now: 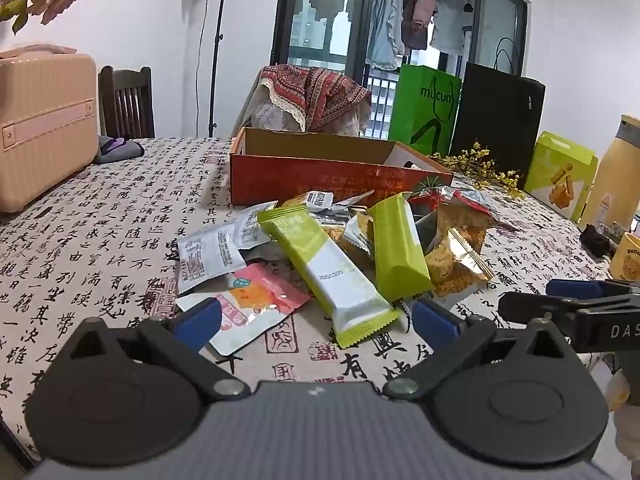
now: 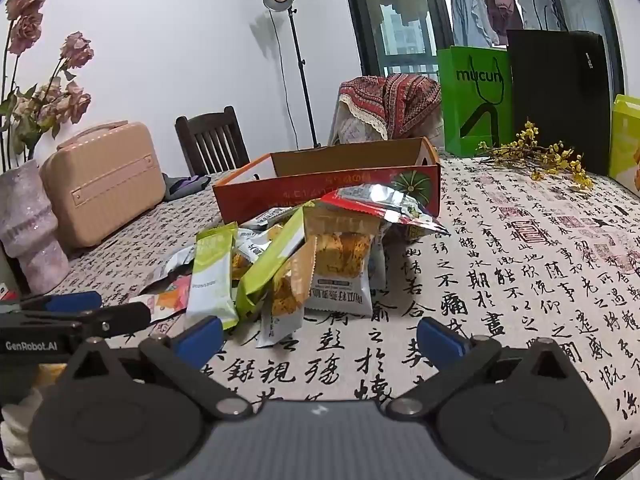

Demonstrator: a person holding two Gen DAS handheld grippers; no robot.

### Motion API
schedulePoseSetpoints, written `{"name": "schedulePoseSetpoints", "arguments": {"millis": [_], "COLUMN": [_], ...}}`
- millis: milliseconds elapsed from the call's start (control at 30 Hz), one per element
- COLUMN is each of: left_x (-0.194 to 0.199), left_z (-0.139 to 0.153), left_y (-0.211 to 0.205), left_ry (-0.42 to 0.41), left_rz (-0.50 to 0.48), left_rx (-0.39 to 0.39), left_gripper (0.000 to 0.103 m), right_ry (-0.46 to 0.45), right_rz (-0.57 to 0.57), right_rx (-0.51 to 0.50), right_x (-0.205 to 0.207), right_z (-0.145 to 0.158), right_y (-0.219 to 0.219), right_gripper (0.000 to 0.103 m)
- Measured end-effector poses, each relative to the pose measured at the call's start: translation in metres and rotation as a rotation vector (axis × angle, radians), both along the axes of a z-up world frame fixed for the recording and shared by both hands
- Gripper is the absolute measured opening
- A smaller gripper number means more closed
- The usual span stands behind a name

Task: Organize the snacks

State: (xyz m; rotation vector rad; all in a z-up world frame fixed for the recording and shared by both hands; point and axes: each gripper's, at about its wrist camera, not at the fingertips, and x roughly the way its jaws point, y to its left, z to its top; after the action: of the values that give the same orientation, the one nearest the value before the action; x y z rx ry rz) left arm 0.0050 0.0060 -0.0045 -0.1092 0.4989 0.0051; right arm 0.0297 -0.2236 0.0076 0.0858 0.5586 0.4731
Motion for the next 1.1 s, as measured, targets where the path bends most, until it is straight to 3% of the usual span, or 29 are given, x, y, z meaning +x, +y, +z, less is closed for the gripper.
{"name": "schedulePoseSetpoints", "arguments": {"millis": [1100], "left_x": [0.0013], "left_z": [-0.0010], "left_y": [0.0025], "left_ry": [-0.015], "left_rz": [0.000], "left_rx": [-0.011], "left_gripper": [0.103], "right_ry": [0.013], "right_rz": [0.000], "right_rx": [0.005], "right_x": [0.0054], "right_z": [-0.0052], "right_y": [0.0044], "right_gripper": [0.103]}}
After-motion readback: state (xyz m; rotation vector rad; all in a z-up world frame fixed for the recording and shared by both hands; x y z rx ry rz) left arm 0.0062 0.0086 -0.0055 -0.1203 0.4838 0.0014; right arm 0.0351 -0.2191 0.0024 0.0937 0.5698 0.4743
